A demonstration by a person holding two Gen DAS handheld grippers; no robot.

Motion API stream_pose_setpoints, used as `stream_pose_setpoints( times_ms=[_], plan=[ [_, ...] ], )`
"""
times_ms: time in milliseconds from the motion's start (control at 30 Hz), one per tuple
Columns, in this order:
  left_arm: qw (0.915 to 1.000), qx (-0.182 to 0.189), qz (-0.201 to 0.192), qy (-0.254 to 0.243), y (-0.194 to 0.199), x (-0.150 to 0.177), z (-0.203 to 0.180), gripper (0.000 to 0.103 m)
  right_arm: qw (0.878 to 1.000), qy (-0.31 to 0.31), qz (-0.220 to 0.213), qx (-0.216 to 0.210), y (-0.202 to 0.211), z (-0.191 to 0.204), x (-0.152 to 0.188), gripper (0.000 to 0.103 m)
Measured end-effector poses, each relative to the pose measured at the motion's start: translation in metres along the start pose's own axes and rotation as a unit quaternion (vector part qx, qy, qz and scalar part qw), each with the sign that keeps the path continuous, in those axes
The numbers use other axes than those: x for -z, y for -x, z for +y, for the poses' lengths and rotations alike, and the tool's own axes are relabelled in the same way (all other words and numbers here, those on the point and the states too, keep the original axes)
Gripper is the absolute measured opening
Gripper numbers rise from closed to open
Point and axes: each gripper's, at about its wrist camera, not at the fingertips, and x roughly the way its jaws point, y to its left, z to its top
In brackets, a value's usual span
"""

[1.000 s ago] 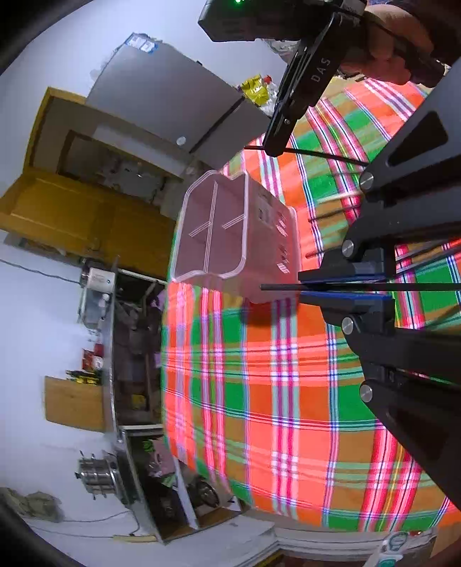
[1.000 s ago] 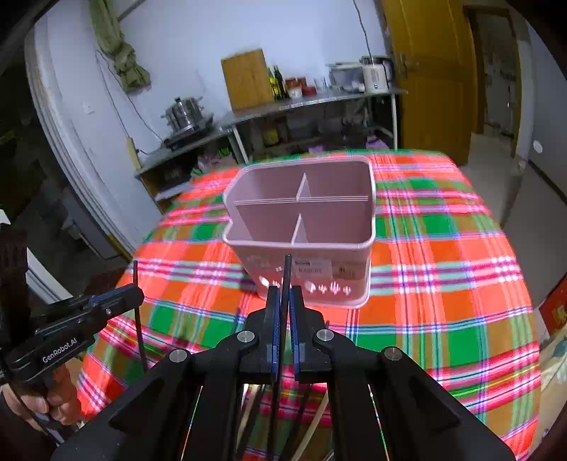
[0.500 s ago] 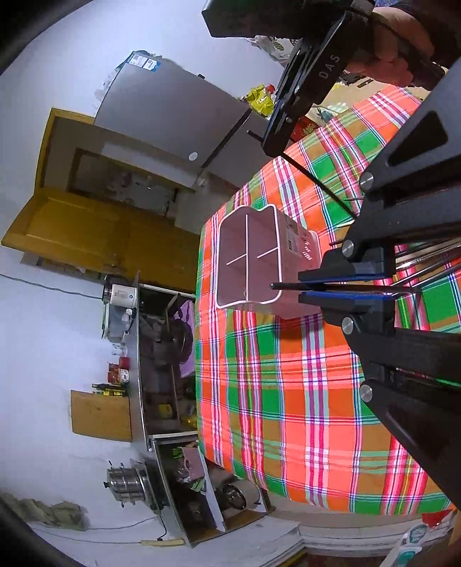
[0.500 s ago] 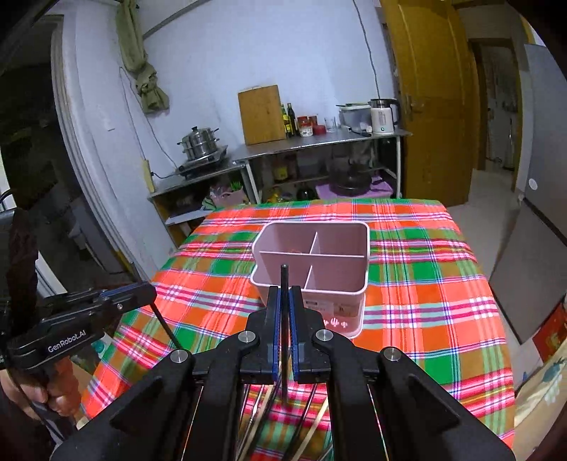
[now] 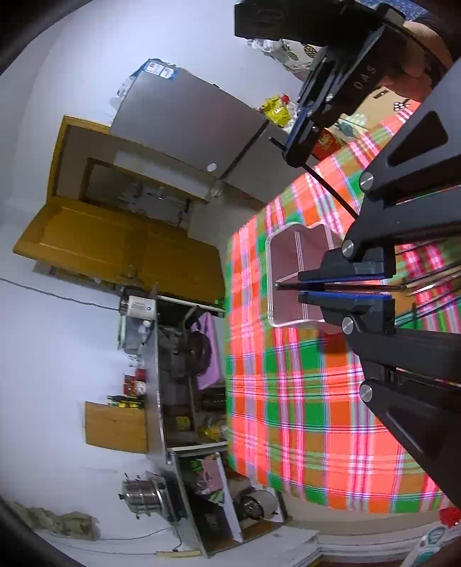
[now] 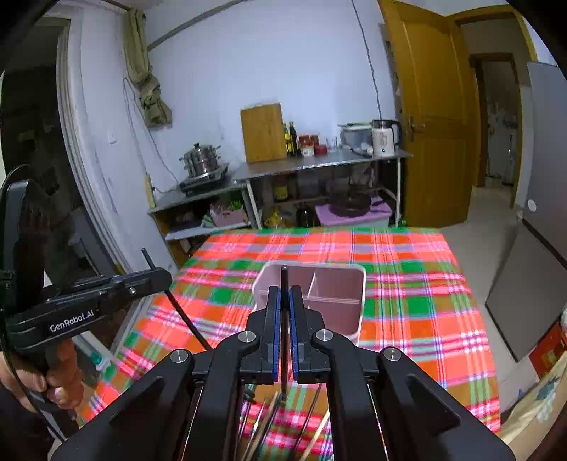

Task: Organize utensils
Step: 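Lift the held chopsticks with both grippers and lower them into the pink basket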

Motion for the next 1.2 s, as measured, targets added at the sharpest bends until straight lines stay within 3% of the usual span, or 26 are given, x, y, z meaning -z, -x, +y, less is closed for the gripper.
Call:
stream_pose_setpoints(
  times_ms=[333,533,1133,1200],
  plan=[
    [0.9992,0.003,-0.039,0.006,0.002,-0.063,-0.003,0.004,0.999,0.006,-0.045,0.002,0.003,0.002,-0.048,0.004],
    [0.9986,0.0,-0.051,0.016,-0.009,-0.085,0.002,0.004,0.998,0.0,-0.065,0.004,-0.008,0.0,-0.067,0.004],
    [0.9985,-0.013,0.008,0.052,-0.082,-0.048,0.034,0.004,0.999,-0.034,0.013,0.002,-0.07,-0.026,-0.035,0.005],
    [0.9983,-0.018,0.003,0.054,-0.081,-0.047,0.037,0.011,0.999,-0.037,0.018,-0.001,-0.072,-0.03,-0.034,0.005]
  ],
)
